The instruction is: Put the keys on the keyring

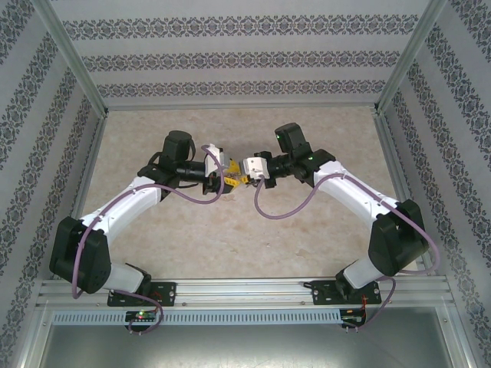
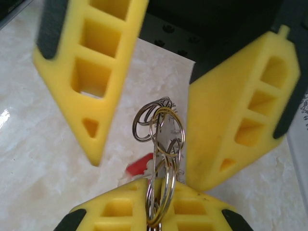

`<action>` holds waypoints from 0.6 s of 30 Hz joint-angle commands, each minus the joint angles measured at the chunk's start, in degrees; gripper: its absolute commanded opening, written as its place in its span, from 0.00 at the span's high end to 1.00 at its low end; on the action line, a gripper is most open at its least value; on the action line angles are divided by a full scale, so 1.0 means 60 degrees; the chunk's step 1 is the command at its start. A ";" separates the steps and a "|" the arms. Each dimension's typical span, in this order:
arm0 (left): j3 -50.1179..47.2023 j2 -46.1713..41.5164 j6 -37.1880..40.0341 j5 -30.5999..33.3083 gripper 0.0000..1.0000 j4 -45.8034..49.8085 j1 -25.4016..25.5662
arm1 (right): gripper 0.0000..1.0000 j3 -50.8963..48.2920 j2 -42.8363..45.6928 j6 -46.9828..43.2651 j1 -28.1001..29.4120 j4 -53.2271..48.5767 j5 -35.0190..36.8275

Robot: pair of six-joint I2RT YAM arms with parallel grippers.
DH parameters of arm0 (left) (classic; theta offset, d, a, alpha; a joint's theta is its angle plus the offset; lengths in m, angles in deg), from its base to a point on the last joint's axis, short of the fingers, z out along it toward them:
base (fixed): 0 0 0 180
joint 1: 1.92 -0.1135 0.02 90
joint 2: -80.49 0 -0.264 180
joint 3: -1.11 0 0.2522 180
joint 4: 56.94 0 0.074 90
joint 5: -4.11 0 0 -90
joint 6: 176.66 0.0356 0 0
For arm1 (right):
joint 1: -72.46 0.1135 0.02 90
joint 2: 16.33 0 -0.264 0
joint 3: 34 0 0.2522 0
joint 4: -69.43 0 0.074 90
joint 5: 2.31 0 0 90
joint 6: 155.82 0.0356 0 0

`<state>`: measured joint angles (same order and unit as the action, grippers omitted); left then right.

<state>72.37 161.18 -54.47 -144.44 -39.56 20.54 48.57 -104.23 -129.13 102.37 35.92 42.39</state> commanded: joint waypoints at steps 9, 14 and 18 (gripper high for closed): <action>0.0016 -0.0033 0.0381 -0.0231 0.96 -0.0171 0.0175 | 1.00 -0.0116 0.0011 0.0253 0.0156 0.0541 -0.0479; -0.0061 -0.0153 0.0690 -0.0159 1.00 -0.0048 0.0175 | 1.00 -0.0284 0.0128 0.0486 0.0100 0.0596 -0.0478; -0.0351 -0.0442 0.1053 0.0226 1.00 -0.0238 0.0251 | 0.85 -0.0630 0.0391 0.1145 -0.0156 0.1026 -0.0528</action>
<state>71.47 160.83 -51.17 -142.82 -40.20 21.04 46.15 -104.23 -124.41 102.57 38.59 42.32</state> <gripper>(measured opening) 0.043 0.117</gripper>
